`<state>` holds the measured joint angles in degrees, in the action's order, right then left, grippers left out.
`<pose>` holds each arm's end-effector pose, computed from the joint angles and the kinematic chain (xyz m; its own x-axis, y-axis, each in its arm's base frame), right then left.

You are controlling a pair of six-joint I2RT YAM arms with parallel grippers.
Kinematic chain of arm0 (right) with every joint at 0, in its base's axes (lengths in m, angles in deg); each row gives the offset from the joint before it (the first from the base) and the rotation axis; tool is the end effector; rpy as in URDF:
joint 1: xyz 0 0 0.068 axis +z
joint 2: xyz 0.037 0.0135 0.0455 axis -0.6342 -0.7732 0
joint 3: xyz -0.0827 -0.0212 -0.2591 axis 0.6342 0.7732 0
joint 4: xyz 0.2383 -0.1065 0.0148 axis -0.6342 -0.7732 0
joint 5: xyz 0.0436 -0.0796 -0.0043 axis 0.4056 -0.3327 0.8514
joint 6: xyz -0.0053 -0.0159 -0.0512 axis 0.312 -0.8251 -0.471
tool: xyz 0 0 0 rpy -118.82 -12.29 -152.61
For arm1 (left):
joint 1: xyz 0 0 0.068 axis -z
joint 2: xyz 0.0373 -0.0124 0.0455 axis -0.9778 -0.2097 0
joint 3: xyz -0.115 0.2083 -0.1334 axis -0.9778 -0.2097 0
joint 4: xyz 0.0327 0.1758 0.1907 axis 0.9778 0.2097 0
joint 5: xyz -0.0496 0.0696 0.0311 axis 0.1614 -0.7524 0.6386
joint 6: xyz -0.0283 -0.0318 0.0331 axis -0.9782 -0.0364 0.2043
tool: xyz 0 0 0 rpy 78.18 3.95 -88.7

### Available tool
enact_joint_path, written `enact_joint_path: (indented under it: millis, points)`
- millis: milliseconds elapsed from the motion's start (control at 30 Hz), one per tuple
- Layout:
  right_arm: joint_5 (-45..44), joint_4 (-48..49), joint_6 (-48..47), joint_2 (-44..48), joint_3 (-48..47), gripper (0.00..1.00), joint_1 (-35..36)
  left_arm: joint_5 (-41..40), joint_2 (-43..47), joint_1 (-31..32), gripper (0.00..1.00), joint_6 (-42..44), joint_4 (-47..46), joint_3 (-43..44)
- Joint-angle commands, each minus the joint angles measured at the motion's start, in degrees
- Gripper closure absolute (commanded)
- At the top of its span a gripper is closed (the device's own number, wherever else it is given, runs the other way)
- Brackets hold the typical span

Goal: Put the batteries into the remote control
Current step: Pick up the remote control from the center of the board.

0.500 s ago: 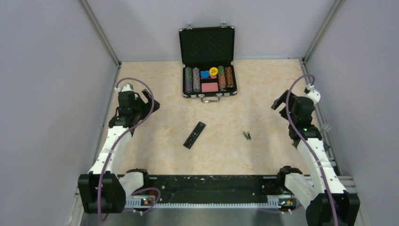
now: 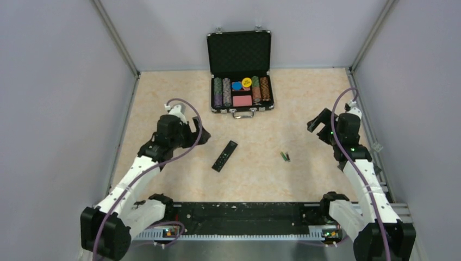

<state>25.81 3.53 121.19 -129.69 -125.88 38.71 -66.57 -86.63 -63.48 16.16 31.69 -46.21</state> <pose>0.1981 -0.0025 0.2580 -0.4379 0.5408 -0.7181 0.2966 0.8410 0.4525 0.2071 -0.0584 0.2620 -0.6569 -0.3205 -0.6825 0.0491 0.8850 -0.4629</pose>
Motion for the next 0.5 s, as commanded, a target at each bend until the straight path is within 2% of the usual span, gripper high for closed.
enact_joint_path:
  millis: [0, 100, 233, 467]
  points:
    - [6.4, -0.5, 3.5, -0.1, -0.5, 0.09, 0.3, -2.9, 1.6, 8.1, 0.04, -1.0, -3.9, -4.3]
    - [8.0, -1.1, 4.8, 0.0, 0.5, 0.11, 0.3, -5.3, 0.7, 14.6, 0.05, -1.8, -6.5, -7.2]
    - [9.3, -1.9, 5.8, 0.4, 2.2, 0.12, 0.3, -6.4, -2.0, 20.2, 0.06, 0.3, -9.4, -9.5]
    - [10.6, -1.4, 5.5, -1.2, 3.4, 0.12, 4.1, -10.1, -11.1, 24.6, 0.08, 4.5, -12.2, -8.5]
